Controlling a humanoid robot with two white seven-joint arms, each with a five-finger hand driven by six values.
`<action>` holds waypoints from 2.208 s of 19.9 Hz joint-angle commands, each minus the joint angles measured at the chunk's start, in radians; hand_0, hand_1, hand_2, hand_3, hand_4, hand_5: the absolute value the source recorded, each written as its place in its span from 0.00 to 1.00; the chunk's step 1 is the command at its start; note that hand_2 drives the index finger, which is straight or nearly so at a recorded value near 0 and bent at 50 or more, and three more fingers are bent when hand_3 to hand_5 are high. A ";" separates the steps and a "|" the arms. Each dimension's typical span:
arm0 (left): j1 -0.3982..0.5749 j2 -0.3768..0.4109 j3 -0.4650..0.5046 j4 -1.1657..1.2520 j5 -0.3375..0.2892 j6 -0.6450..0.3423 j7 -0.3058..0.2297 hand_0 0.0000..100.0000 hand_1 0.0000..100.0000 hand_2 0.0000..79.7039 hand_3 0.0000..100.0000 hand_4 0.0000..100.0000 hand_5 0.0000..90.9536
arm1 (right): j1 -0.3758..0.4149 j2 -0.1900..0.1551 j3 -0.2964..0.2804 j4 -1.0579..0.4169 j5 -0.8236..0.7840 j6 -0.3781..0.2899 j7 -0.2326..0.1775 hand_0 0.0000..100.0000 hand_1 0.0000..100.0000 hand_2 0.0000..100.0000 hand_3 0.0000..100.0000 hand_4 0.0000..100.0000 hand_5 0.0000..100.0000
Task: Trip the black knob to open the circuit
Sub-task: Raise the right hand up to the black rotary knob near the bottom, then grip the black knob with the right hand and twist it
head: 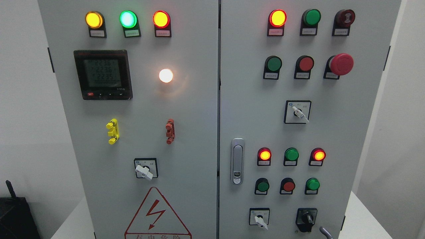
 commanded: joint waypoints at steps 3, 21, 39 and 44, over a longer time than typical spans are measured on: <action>0.000 0.000 -0.001 -0.016 0.000 0.000 0.000 0.12 0.39 0.00 0.00 0.00 0.00 | -0.013 0.003 0.016 0.012 0.001 0.004 0.004 0.00 0.00 0.00 1.00 0.95 0.97; 0.000 0.000 -0.001 -0.016 0.000 0.000 0.000 0.12 0.39 0.00 0.00 0.00 0.00 | -0.004 0.008 0.050 -0.006 0.009 -0.001 0.001 0.00 0.00 0.00 1.00 0.96 0.97; 0.000 0.000 -0.001 -0.016 0.000 0.000 0.000 0.12 0.39 0.00 0.00 0.00 0.00 | 0.000 0.008 0.065 -0.014 0.009 0.001 0.001 0.00 0.00 0.00 1.00 0.97 0.97; 0.000 0.000 -0.001 -0.016 0.000 0.000 0.000 0.12 0.39 0.00 0.00 0.00 0.00 | 0.002 0.008 0.065 -0.012 0.010 0.001 0.001 0.00 0.00 0.00 1.00 0.97 0.97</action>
